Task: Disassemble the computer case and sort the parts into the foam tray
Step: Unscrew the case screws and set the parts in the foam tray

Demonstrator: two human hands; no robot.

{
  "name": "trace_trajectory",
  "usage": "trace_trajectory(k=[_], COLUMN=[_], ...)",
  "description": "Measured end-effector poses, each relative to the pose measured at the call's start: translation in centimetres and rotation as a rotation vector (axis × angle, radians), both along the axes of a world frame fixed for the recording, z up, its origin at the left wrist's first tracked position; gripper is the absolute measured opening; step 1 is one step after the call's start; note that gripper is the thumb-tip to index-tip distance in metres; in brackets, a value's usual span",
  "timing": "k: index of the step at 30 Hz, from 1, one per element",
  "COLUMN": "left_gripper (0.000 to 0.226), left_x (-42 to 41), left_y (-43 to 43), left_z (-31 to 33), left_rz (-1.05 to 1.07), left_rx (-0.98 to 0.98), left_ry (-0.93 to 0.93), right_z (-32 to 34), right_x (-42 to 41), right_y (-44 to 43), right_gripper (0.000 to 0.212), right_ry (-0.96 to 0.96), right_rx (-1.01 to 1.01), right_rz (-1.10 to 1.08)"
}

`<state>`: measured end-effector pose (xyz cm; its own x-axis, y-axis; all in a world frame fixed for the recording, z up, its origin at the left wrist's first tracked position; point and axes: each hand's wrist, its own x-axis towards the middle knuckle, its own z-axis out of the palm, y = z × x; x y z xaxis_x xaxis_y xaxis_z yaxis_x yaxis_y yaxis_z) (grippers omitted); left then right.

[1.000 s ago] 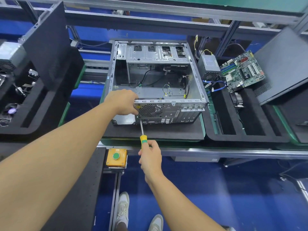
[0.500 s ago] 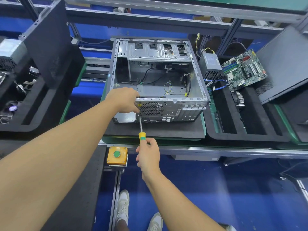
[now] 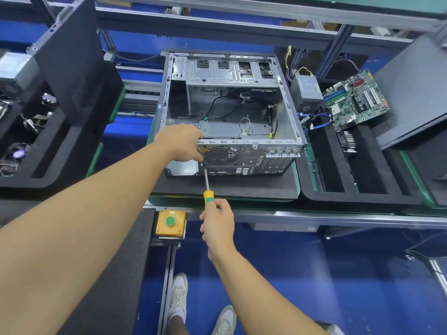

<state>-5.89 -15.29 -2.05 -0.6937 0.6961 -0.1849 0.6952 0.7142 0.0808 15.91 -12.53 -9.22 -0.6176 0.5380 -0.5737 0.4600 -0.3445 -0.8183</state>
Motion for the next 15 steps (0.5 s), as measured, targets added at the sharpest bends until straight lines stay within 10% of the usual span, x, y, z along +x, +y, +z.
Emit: trace_trajectory(k=[8,15], left_gripper=[0.026,0.026], left_x=[-0.1,-0.1], left_y=[0.0,0.0], left_z=[0.0,-0.1], left_rz=[0.002,0.015], left_rx=[-0.003,0.014], left_ry=[-0.01,-0.013], right_z=[0.1,-0.4], right_x=[-0.1,-0.2], right_y=[0.4,1.1], right_gripper=[0.014,0.025], right_ry=[-0.032,0.004], right_rx=[-0.057,-0.542], right_rz=[-0.024,-0.131])
